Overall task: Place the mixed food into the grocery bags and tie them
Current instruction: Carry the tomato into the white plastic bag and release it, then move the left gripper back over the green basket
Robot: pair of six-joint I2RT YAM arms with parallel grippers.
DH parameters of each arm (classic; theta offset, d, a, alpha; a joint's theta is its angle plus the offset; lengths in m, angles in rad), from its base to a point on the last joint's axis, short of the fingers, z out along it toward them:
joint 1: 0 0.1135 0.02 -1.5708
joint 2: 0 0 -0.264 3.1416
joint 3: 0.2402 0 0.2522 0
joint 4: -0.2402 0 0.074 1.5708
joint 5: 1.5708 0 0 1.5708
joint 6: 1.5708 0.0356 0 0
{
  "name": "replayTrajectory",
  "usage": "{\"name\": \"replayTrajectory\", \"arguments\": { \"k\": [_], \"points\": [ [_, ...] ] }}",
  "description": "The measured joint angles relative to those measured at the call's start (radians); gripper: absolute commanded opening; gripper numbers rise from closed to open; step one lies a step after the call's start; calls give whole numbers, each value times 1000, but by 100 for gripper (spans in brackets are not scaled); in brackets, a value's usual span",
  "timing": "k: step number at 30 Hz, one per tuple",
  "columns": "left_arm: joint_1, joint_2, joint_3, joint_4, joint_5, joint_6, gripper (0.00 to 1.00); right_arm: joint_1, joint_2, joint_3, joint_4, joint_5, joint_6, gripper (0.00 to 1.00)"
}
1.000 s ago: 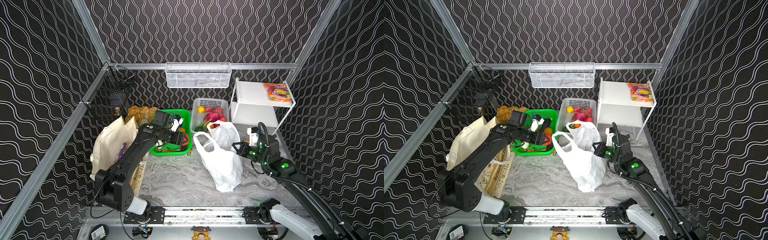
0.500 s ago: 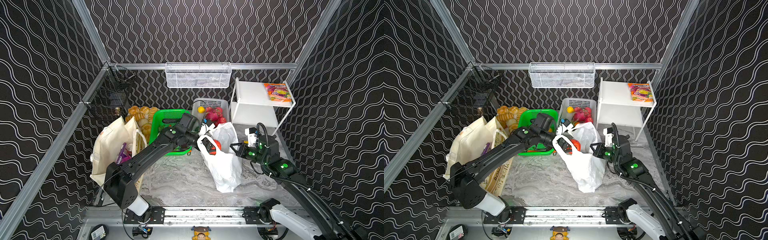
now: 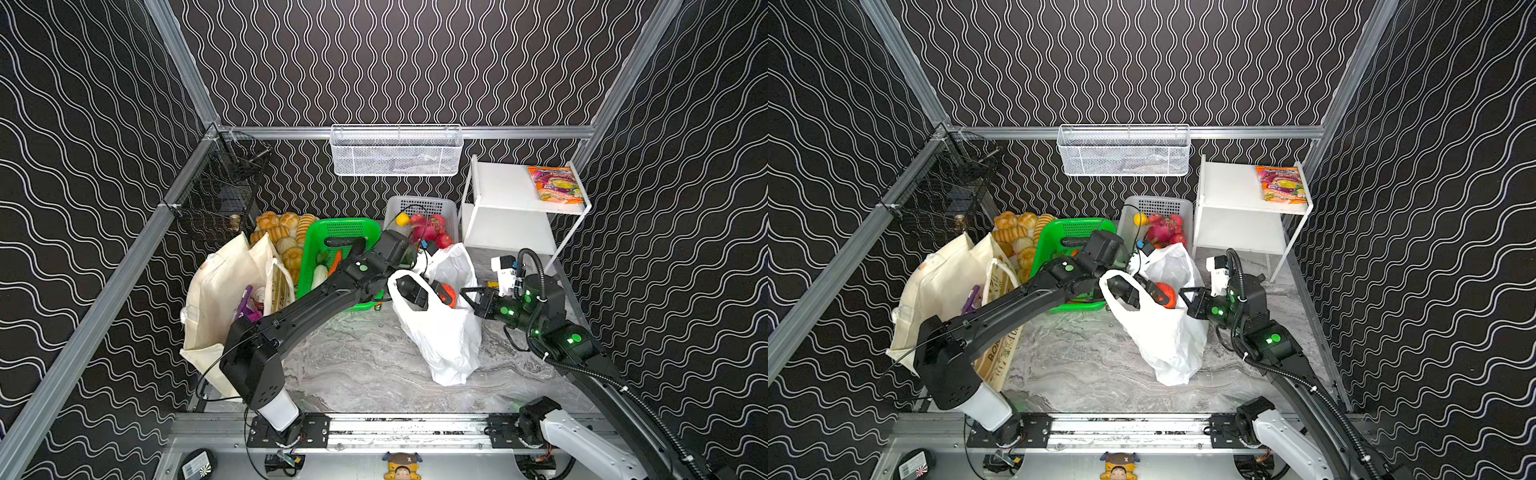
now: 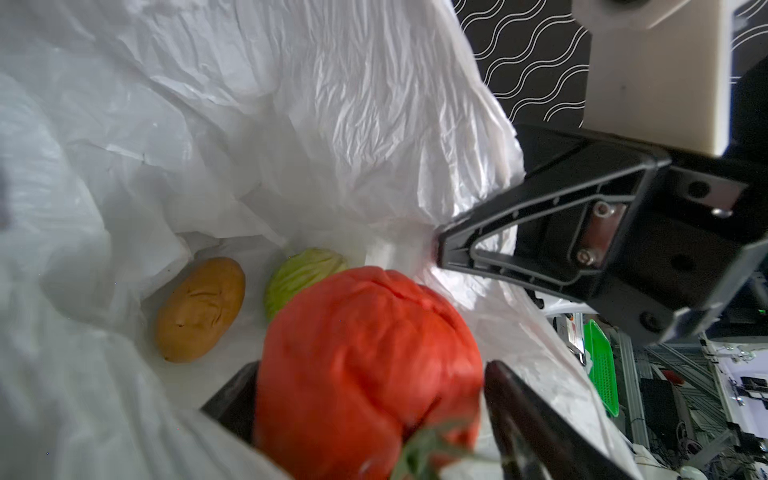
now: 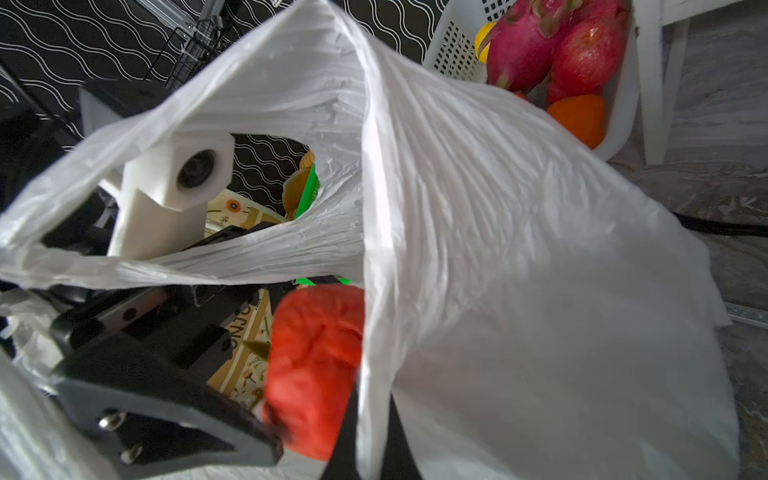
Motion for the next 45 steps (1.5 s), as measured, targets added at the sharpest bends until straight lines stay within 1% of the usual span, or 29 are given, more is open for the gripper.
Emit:
{"name": "replayTrajectory", "arguments": {
  "k": [2,3,9,13,15,20,25,28,32,36,38,40,42,45],
  "points": [
    [-5,-6,0,16,-23,-2,98,0,-12,-2,-3,19,-5,0],
    [-5,-11,-3,19,-32,-2,99,0,-16,-2,-6,33,-9,0],
    [-6,-59,-8,27,-96,0,99,0,-36,4,-54,132,-21,0],
    [-6,-99,-15,27,-101,27,98,0,-37,17,-116,254,12,0],
    [-6,-126,-23,26,-101,42,97,-2,-23,29,-147,298,24,0],
    [-6,-208,-68,23,-126,92,95,-3,-5,33,-186,338,42,0],
    [-5,-371,-146,39,-243,134,93,-3,-14,27,-186,354,60,0],
    [-5,-448,-150,53,-319,162,90,-6,-15,26,-186,365,63,0],
    [5,-487,-145,53,-439,188,88,-6,-13,24,-185,362,63,0],
    [44,-482,-140,34,-523,187,82,-6,-16,18,-171,344,63,0],
    [77,-468,-135,21,-566,164,77,-5,-21,15,-166,333,63,0],
    [141,-454,-135,2,-586,128,74,-6,-27,13,-160,325,63,0],
    [236,-432,-145,-11,-582,84,73,-6,-31,11,-156,315,58,0],
    [346,-373,-159,-51,-533,27,74,-6,-35,11,-149,305,56,0]
  ]
}}
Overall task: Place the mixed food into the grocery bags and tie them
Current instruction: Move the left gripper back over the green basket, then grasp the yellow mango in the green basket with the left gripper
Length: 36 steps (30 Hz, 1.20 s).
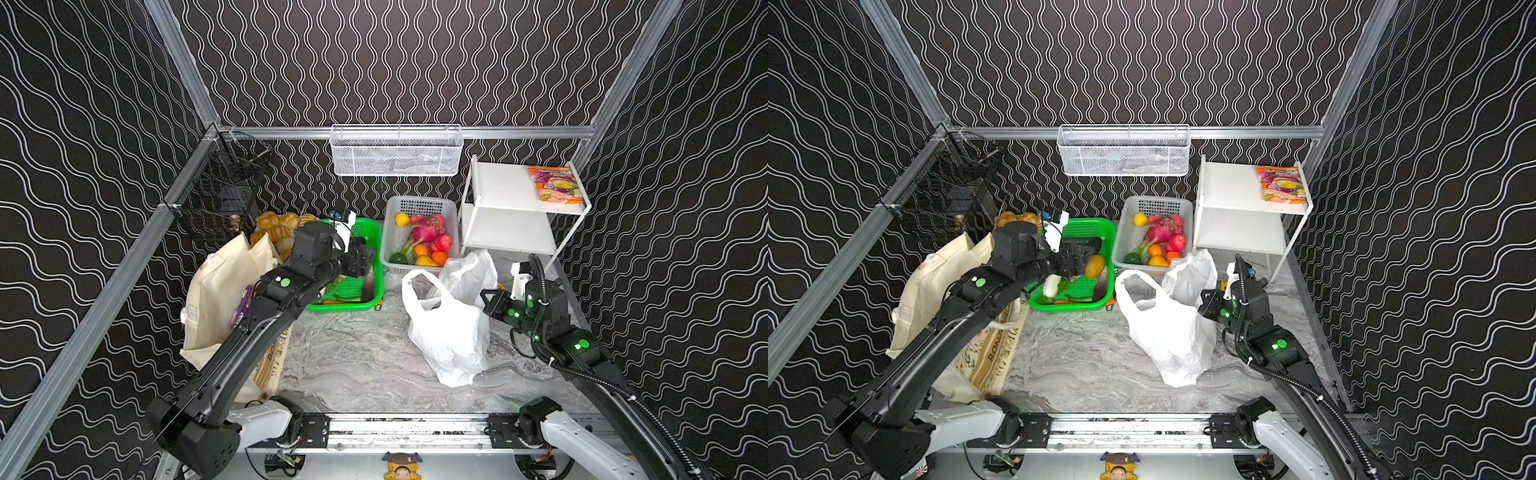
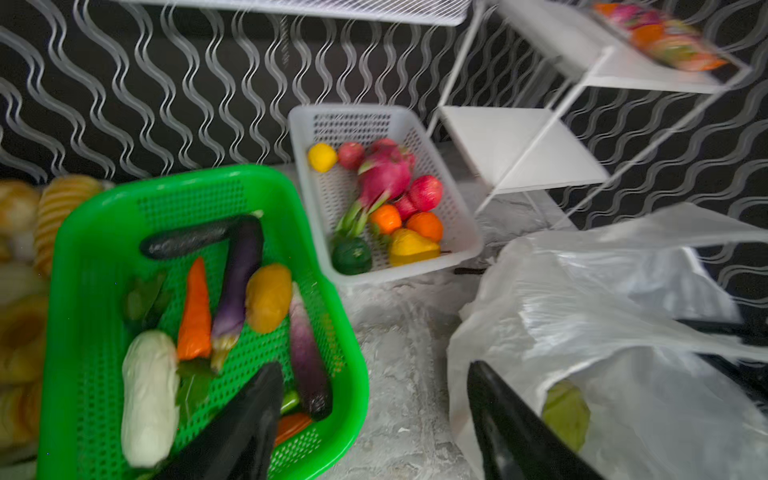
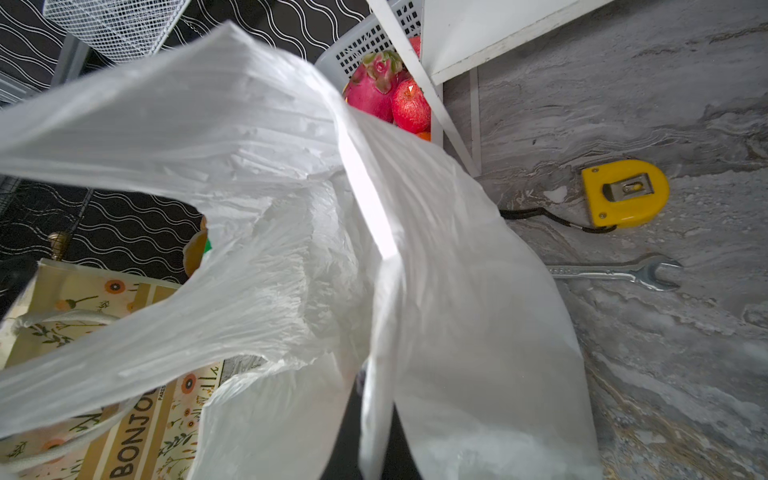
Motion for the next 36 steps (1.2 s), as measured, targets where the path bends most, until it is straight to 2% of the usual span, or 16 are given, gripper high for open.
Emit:
{"name": "replayTrajectory", "arguments": {
  "k": [6,12,16,22,28,36],
  "points": [
    [104,187,16,-78,80,-25,74,0,4,-2,21,-47,-8,0],
    [112,440,136,-137,76,11,74,0,6,-6,38,-88,-8,0],
    [117,583,237,-163,78,29,67,0,-2,-6,47,-98,-8,0],
    [119,768,420,-211,60,68,68,0,0,3,52,-114,-19,0],
    [119,884,534,-282,-16,140,66,0,2,9,55,-117,-26,0],
    [119,971,607,-333,-27,184,65,0,15,9,60,-138,-25,0]
  ]
}}
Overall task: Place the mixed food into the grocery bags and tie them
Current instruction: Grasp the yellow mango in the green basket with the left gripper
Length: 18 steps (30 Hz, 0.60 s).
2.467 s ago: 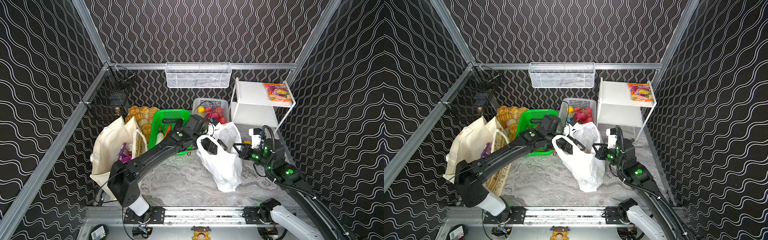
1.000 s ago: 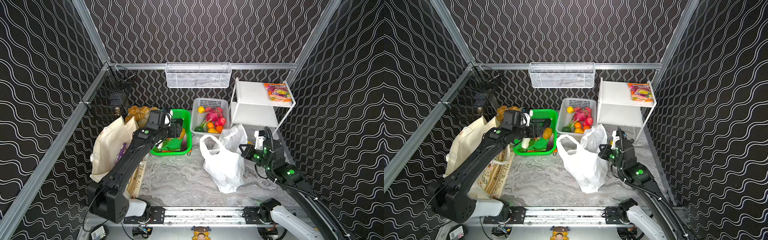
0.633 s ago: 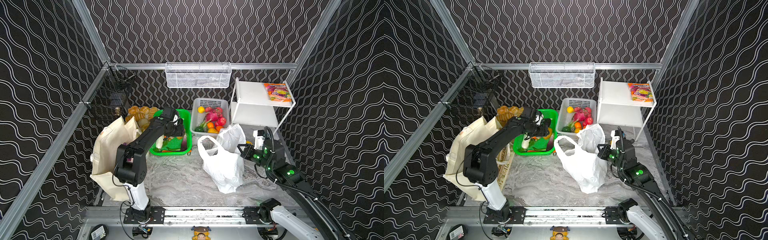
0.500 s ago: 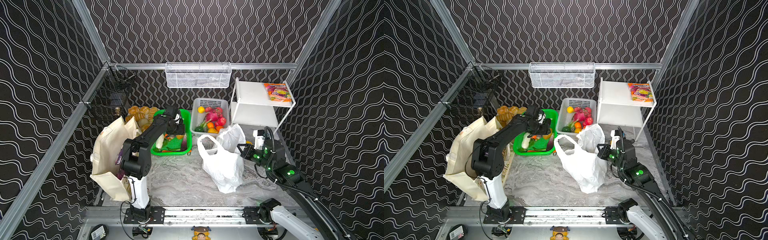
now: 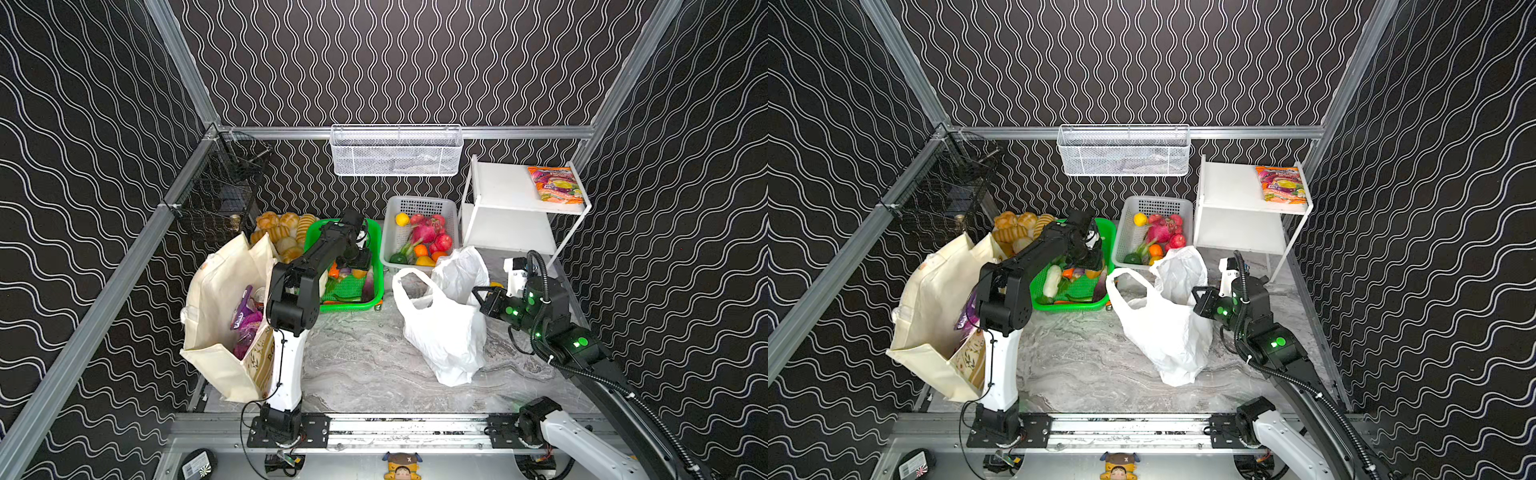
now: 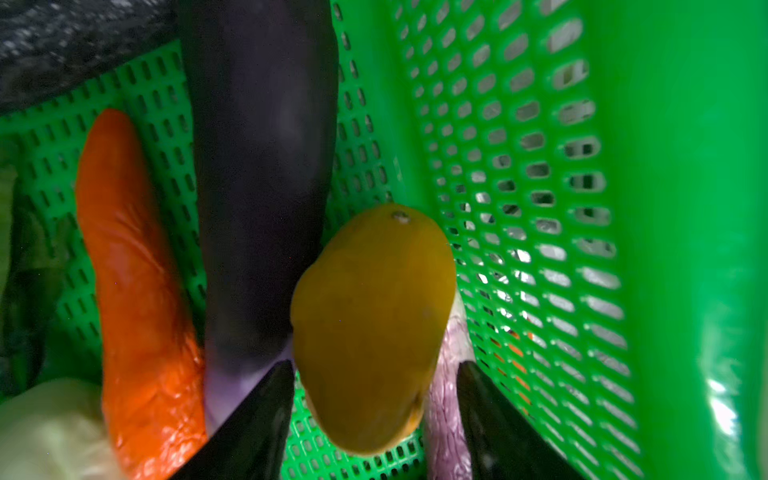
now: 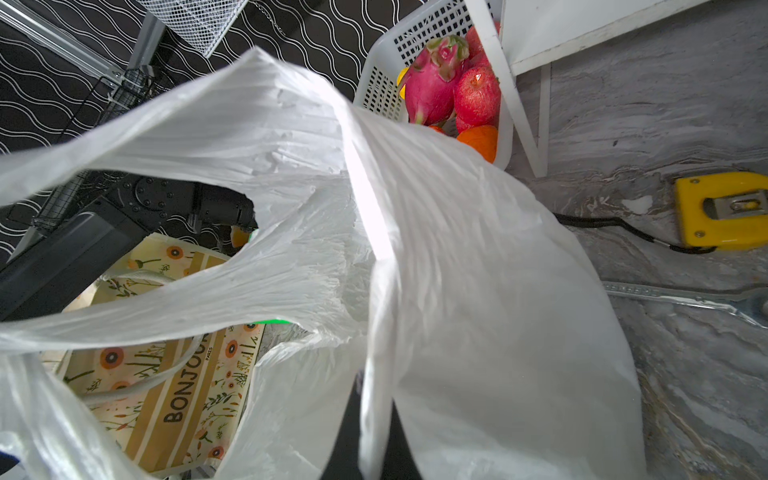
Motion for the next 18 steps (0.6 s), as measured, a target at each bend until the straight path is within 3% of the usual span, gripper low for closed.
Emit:
{"name": "replayTrajectory", "arguments": {
  "k": [9,18],
  "points": [
    [0,46,40,1,0,3,67,0,-13,0,0,-16,3,0],
    [1,29,43,0,15,11,53,0,-12,-2,0,-27,10,0]
  ]
}}
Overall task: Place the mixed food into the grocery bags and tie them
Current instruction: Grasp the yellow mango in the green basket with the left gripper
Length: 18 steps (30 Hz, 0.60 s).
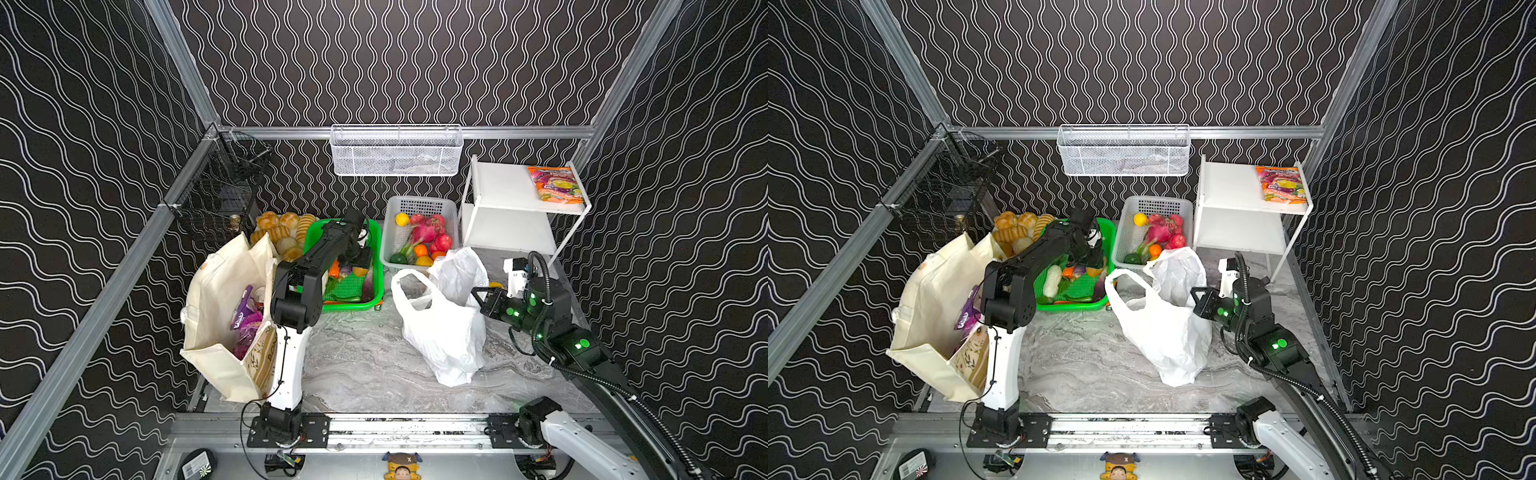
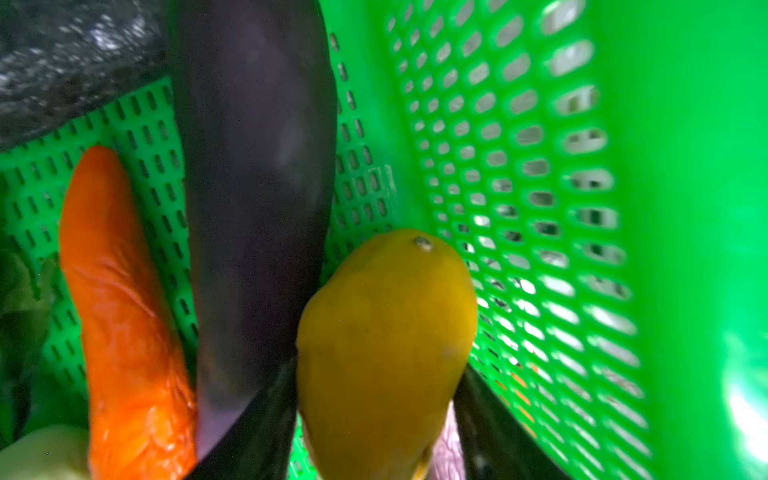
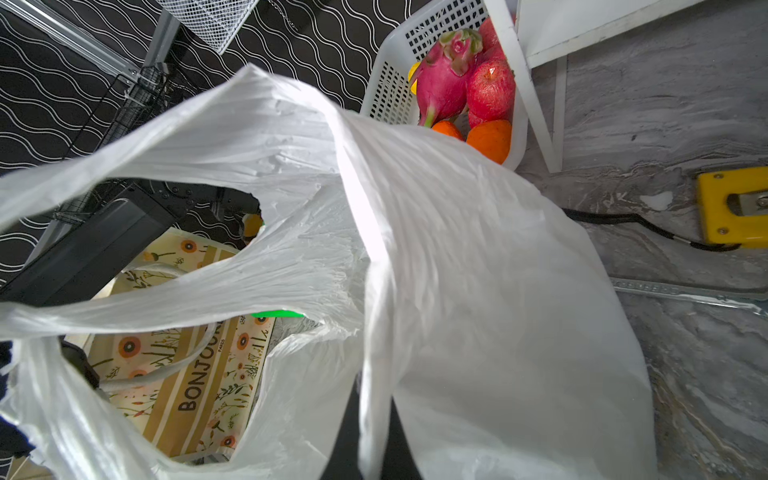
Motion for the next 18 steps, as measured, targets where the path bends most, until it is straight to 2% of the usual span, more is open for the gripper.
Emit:
{"name": "replayTrajectory", "arguments": {
  "k": [8,18],
  "points": [
    [0,-142,-117,5,37,23,53,0,3,0,0,0,0,0],
    [6,-444,-293,41,206,36,52,0,13,0,4,0,1,0]
  ]
}}
